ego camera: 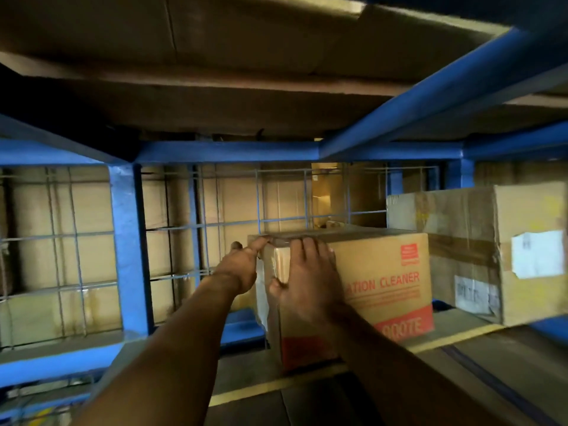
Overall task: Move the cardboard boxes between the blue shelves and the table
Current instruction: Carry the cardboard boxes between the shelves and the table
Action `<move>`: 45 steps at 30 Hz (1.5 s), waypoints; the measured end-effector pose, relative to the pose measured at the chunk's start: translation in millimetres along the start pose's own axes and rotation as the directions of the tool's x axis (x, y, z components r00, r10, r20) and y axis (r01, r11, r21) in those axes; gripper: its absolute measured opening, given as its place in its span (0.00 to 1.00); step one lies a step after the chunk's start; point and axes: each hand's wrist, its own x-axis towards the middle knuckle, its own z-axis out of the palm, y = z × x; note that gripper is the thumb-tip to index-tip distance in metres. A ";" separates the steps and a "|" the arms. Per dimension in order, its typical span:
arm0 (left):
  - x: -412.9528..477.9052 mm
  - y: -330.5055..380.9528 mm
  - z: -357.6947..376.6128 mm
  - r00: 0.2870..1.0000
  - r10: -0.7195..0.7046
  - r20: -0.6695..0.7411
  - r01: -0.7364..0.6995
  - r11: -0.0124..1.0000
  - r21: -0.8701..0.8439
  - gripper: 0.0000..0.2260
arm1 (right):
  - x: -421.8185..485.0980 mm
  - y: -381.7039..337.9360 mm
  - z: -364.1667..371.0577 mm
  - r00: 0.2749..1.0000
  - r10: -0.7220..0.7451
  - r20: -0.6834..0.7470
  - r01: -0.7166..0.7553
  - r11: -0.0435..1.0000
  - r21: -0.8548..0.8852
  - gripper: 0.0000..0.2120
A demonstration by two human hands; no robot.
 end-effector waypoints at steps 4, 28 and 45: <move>4.5 3.7 11.3 0.999 0.030 -0.015 -0.031 0.999 -0.026 0.33 | -5.7 12.6 -12.5 1.000 0.023 0.015 -0.024 0.998 0.053 0.35; -84.6 210.9 25.1 0.917 0.381 -0.116 -0.273 0.814 0.513 0.36 | -89.7 259.1 -122.4 0.964 0.157 0.216 -0.220 0.926 0.307 0.38; -97.7 176.2 56.7 0.922 -0.300 -0.246 0.248 0.944 -0.219 0.51 | -68.8 231.6 -49.2 0.955 0.291 0.050 -0.263 0.760 0.594 0.68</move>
